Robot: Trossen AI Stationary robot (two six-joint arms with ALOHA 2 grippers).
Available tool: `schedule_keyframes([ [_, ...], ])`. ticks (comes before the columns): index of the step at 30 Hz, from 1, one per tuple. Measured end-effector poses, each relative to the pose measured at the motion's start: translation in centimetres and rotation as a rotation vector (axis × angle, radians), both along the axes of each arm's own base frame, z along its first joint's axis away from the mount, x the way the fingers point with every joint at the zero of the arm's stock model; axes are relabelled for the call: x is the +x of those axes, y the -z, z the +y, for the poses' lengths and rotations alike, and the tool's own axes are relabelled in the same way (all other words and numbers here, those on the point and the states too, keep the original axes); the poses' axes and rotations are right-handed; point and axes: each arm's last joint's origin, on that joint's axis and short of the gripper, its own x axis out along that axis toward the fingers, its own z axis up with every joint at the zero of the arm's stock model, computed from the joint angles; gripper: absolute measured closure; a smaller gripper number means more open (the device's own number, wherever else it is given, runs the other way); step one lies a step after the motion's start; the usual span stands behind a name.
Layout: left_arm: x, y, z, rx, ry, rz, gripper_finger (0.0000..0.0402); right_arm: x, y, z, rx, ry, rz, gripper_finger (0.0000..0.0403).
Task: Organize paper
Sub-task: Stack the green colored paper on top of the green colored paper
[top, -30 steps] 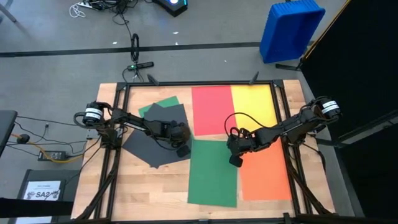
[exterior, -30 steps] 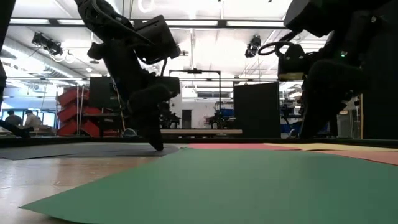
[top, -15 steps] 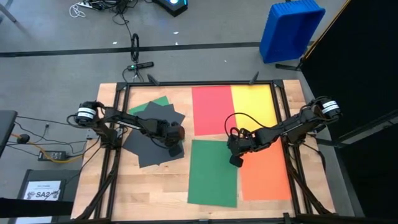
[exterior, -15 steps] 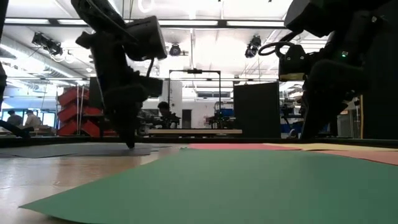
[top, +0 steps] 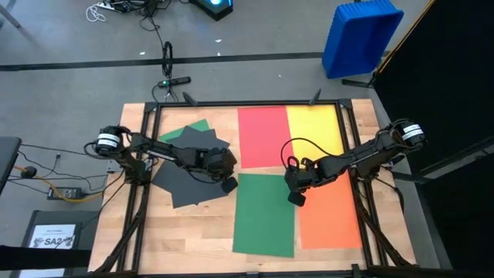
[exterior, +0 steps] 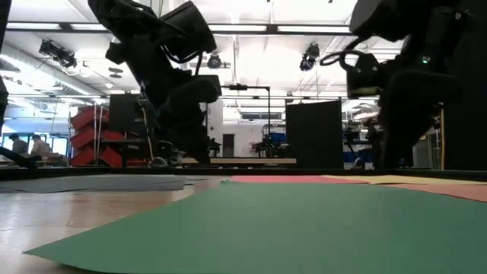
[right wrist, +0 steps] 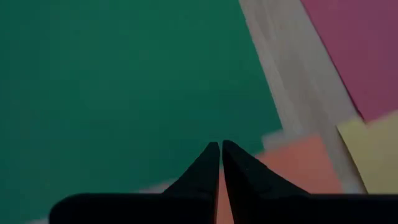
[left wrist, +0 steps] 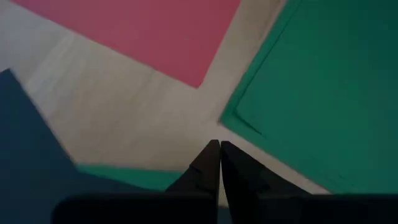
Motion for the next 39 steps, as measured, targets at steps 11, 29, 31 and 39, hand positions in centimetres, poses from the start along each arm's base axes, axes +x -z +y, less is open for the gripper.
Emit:
schedule_keyframes([
  [11,0.6,2.2,-0.3,-0.036,0.023,0.056,0.0402,-0.4,0.2,0.3,0.049,-0.017,0.039,0.0403],
  [29,1.2,3.2,-0.4,-0.080,0.030,0.043,0.0402,1.2,2.3,0.6,0.058,-0.029,0.031,0.0403],
  [31,1.3,3.2,-0.4,-0.086,0.034,0.041,0.0402,1.2,2.2,0.4,0.056,-0.017,0.030,0.0403],
  [39,1.2,3.2,-0.5,-0.089,0.038,0.048,0.0402,1.3,2.2,0.2,0.056,-0.010,0.021,0.0403],
])
